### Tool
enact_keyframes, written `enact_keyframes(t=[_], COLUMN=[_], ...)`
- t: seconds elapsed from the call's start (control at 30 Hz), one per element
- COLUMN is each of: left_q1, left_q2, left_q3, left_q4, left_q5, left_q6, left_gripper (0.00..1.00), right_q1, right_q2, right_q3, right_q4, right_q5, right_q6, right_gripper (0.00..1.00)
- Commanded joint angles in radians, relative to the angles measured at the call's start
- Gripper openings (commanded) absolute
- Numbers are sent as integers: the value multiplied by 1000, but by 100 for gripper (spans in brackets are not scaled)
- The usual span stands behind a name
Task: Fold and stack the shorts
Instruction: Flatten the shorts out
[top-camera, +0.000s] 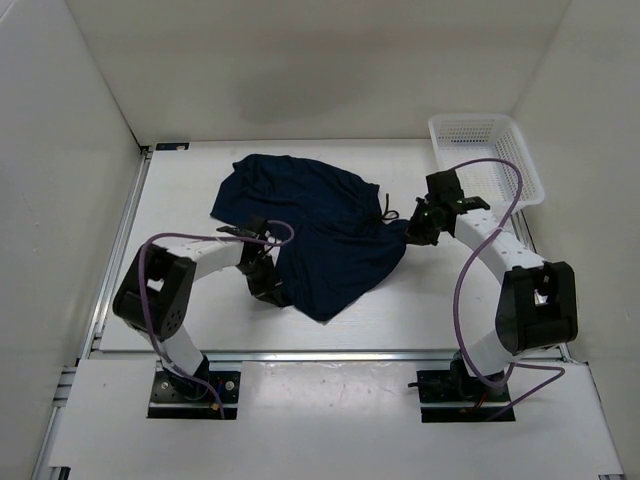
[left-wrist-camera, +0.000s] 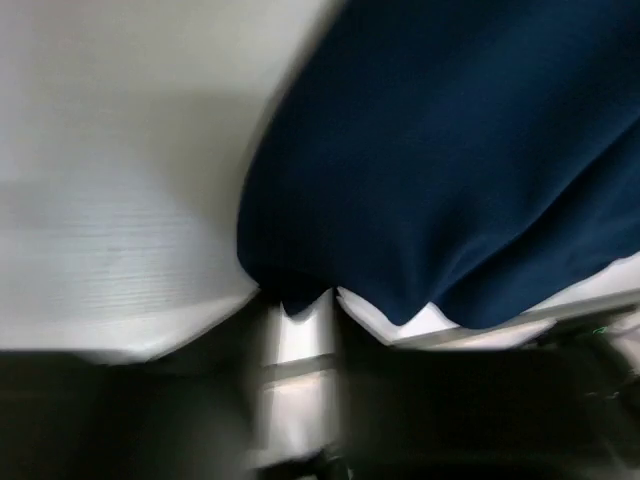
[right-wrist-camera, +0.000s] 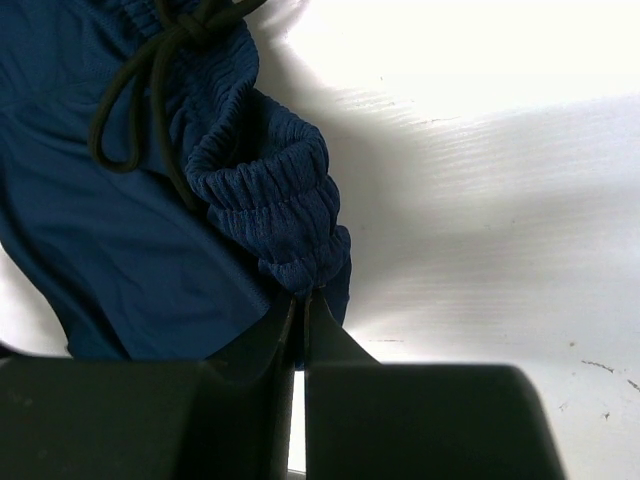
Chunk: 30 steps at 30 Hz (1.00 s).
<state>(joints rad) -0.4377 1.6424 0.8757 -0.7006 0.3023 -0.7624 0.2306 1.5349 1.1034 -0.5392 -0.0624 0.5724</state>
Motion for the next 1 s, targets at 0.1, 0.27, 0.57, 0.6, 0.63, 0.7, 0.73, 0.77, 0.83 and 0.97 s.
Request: enact_keyframes(t=[0.1, 0.27, 0.57, 0.6, 0.63, 0.7, 0.73, 0.77, 0.83, 0.97], left_q1=[88, 217, 453, 453, 453, 453, 453, 441, 425, 415], left_q2=[68, 5, 62, 45, 13, -28, -55, -106, -151, -143], left_q3=[223, 673, 1314, 1284, 1254, 1133, 1084, 1032, 858, 631], left_q4=[-22, -298, -563, -563, -563, -576, -576, -562, -505, -413], left_q5=[-49, -301, -244, -244, -256, -279, -291, -304, -313, -243], left_q6=[109, 188, 287, 296, 296, 322, 322, 322, 331, 341], left_gripper=[10, 10, 10, 10, 10, 10, 10, 10, 12, 92], right_q1=[-5, -26, -48, -48, -48, -36, -25, -11, 15, 30], right_q2=[-19, 89, 153, 130, 79, -11, -42, -73, -154, -190], right_q3=[10, 270, 742, 710, 667, 493, 425, 358, 141, -143], right_q4=[-7, -37, -189, -189, -189, -162, -151, -142, -117, -50], right_q5=[-27, -79, -180, -180, -169, -159, -145, -123, -93, -60], right_q6=[-20, -20, -60, -69, -80, -92, -92, -104, -105, -62], right_gripper=[0, 0, 0, 0, 0, 0, 0, 0, 0, 0])
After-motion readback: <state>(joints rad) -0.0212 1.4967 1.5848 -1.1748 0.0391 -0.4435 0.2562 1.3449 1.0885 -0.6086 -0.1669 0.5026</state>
